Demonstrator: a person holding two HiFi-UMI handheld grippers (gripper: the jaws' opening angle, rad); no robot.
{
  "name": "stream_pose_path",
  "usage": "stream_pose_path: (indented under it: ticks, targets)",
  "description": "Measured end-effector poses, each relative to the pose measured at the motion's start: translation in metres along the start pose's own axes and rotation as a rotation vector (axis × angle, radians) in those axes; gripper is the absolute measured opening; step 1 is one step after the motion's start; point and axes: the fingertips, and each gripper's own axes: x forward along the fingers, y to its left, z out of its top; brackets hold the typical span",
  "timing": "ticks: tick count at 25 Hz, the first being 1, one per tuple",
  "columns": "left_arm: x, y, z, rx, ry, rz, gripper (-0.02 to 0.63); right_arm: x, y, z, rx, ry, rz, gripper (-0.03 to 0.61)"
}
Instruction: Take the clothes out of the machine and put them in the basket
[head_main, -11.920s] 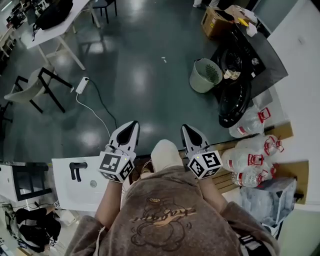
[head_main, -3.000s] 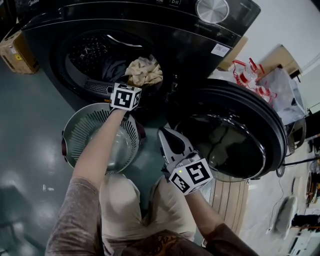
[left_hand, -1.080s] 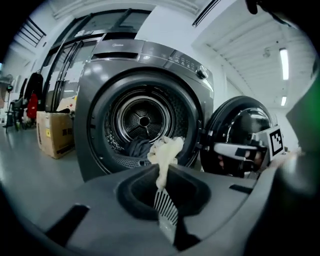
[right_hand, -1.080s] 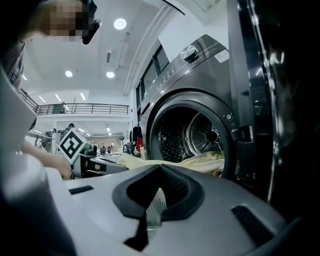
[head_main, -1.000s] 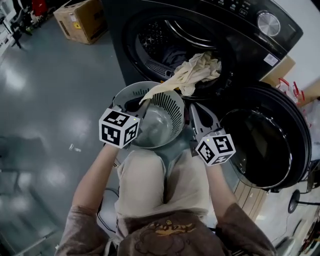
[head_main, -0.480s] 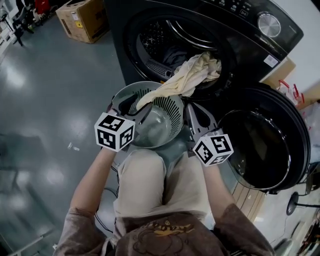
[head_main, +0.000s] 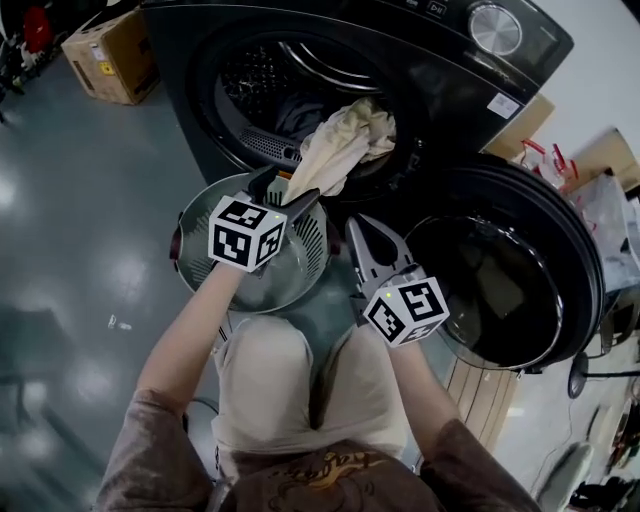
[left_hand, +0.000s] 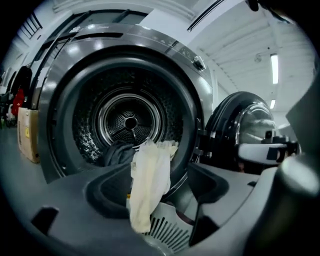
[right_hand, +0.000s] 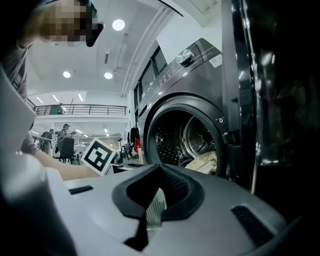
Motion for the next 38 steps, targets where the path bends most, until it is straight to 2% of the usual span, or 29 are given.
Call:
stream_pose_path:
  ticks: [6, 11, 17, 22, 26, 30, 32, 35, 38]
  targets:
    - [0.072, 0.003, -0.007, 0.035, 0.045, -0.032, 0.371, -0.013, -0.018, -0.009, -0.011, 0.022, -0.069, -0.003]
    - [0.121, 0.016, -0.002, 0.04, 0.066, -0.015, 0.385, -0.025, -0.026, -0.013, -0.011, 0.033, -0.113, -0.003]
    - [0.161, 0.033, -0.014, 0.061, 0.155, 0.017, 0.402, -0.028, -0.031, -0.017, -0.016, 0.047, -0.137, -0.003]
    - [0.177, 0.033, -0.028, 0.006, 0.201, 0.012, 0.391, -0.033, -0.035, -0.017, -0.018, 0.052, -0.153, -0.003]
    - [0.176, 0.03, -0.035, -0.007, 0.212, 0.005, 0.293, -0.036, -0.038, -0.017, -0.018, 0.052, -0.163, -0.003]
    - [0.169, 0.027, -0.036, -0.011, 0.234, -0.008, 0.146, -0.037, -0.038, -0.019, -0.015, 0.058, -0.166, -0.003]
    - [0.162, 0.026, -0.034, -0.007, 0.237, -0.006, 0.098, -0.037, -0.036, -0.02, -0.013, 0.06, -0.164, -0.003]
    - [0.15, 0.024, -0.028, 0.006, 0.224, -0.007, 0.06, -0.036, -0.033, -0.019, -0.013, 0.058, -0.154, -0.003]
    - [0.132, 0.02, -0.02, 0.007, 0.198, -0.017, 0.049, -0.035, -0.032, -0.019, -0.011, 0.054, -0.142, -0.003]
